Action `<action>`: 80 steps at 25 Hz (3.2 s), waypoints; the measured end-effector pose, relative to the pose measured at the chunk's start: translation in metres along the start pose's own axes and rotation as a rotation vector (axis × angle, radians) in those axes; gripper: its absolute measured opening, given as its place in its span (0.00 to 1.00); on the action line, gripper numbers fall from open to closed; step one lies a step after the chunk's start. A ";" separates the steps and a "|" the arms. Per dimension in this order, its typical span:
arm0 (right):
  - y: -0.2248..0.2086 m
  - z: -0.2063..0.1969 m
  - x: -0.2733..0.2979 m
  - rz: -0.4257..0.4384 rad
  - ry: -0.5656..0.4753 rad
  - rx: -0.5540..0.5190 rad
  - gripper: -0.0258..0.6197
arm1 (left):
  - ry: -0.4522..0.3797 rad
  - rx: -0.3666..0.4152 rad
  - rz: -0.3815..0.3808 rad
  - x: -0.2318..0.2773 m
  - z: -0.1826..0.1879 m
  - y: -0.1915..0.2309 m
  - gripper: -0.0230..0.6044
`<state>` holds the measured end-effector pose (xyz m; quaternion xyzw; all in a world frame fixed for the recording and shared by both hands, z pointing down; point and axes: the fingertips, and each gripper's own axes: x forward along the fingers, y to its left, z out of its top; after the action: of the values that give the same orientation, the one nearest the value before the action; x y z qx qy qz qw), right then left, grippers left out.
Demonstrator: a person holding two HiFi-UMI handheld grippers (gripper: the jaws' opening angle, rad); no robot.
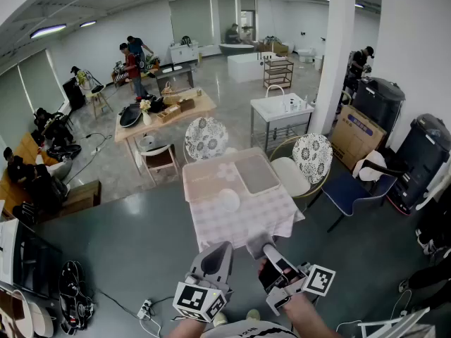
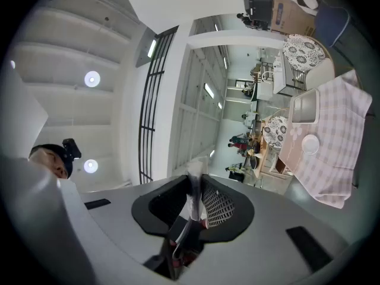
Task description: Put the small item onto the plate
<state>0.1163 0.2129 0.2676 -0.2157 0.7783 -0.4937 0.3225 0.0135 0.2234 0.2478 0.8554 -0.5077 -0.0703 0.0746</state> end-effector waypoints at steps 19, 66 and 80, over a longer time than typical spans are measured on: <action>-0.027 0.015 -0.014 -0.020 0.054 0.035 0.17 | 0.007 0.008 0.086 0.006 -0.016 0.001 0.05; -0.247 0.074 0.235 -0.225 0.070 0.016 0.17 | 0.128 -0.045 -0.043 0.226 -0.097 0.260 0.05; -0.415 0.074 0.233 -0.398 0.102 0.086 0.17 | 0.232 -0.082 -0.030 0.293 -0.196 0.305 0.05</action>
<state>0.0131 -0.1600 0.5541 -0.3259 0.7140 -0.5905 0.1879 -0.0706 -0.1673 0.4873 0.8614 -0.4797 0.0072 0.1669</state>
